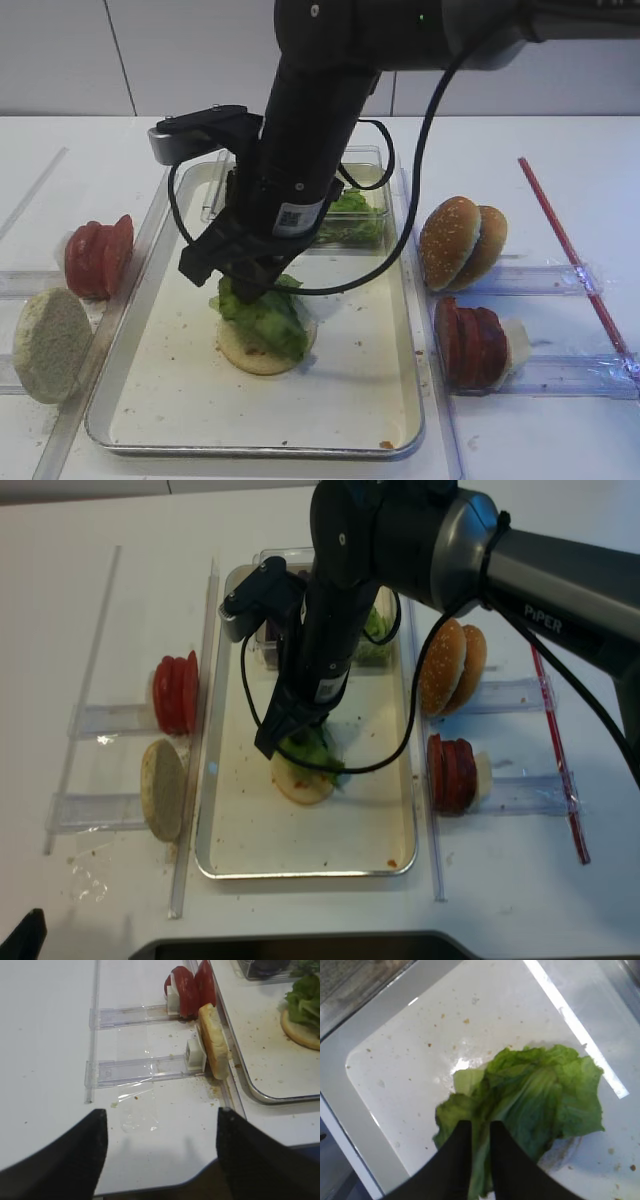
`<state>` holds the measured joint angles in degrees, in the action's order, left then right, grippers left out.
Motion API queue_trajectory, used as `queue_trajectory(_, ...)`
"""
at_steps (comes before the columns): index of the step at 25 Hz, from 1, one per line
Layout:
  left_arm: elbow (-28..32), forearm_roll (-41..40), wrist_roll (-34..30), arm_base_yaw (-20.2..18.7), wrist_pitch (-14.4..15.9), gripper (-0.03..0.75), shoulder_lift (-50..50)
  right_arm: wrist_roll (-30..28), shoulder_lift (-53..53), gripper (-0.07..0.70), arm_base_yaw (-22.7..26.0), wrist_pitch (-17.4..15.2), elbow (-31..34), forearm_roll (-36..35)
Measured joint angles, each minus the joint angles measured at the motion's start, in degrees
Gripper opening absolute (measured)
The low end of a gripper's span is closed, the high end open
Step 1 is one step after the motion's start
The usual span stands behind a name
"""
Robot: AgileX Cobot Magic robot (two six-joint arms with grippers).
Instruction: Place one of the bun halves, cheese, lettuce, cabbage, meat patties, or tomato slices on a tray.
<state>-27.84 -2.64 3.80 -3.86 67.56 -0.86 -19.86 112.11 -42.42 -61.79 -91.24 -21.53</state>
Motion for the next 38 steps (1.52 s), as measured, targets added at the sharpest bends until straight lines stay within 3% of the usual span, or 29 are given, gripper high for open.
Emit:
queue_trajectory(5,0.0,0.0,0.0,0.0,0.0,0.428,0.0,-0.2,0.1,0.287,0.0,0.0,0.0,-2.0)
queue_trajectory(8,0.0,0.0,0.0,0.0,0.0,0.428,0.0,-0.2,0.1,0.347,0.0,0.0,0.0,-2.0)
queue_trajectory(16,0.0,0.0,0.0,0.0,0.0,0.428,0.0,0.4,0.1,0.364,0.0,-0.8,0.0,-2.0)
queue_trajectory(24,0.0,0.0,0.0,0.0,0.0,0.428,0.0,4.5,0.1,0.365,0.0,-8.2,-8.2,2.6)
queue_trajectory(29,0.0,0.0,0.0,0.0,0.0,0.428,0.0,5.2,-0.1,0.367,0.0,-8.5,-12.8,4.4)
queue_trajectory(34,0.0,0.0,0.0,0.0,0.0,0.428,0.0,5.4,-1.7,0.369,0.2,-9.1,-13.2,5.7)
queue_trajectory(38,0.0,0.0,0.0,0.0,0.0,0.428,0.0,7.2,-3.3,0.435,1.8,-9.3,-13.2,8.0)
